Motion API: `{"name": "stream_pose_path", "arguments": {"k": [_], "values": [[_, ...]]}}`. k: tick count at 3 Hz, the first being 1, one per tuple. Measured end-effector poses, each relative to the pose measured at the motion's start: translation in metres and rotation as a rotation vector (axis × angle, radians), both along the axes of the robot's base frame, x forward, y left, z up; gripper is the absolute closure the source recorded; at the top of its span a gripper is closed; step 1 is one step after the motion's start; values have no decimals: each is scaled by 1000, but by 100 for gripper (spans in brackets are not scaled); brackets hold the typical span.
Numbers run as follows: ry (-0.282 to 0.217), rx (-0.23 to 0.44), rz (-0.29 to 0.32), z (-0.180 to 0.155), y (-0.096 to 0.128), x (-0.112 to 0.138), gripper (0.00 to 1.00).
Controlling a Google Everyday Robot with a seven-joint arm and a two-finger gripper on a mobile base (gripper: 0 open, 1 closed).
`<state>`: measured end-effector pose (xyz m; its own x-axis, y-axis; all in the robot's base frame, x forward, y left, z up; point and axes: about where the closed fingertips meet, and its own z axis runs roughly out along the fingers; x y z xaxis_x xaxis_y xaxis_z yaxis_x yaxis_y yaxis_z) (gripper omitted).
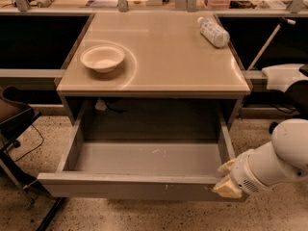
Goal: Close top drawer
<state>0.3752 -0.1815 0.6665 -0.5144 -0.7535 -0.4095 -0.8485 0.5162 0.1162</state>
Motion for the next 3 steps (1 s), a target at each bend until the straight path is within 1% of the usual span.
{"name": "stream_pose_path", "arguments": {"k": [1, 2, 3], "values": [[0, 0, 0, 0, 0, 0, 100], [26, 2, -14, -5, -4, -4, 100], [19, 2, -10, -5, -2, 1, 100]]}}
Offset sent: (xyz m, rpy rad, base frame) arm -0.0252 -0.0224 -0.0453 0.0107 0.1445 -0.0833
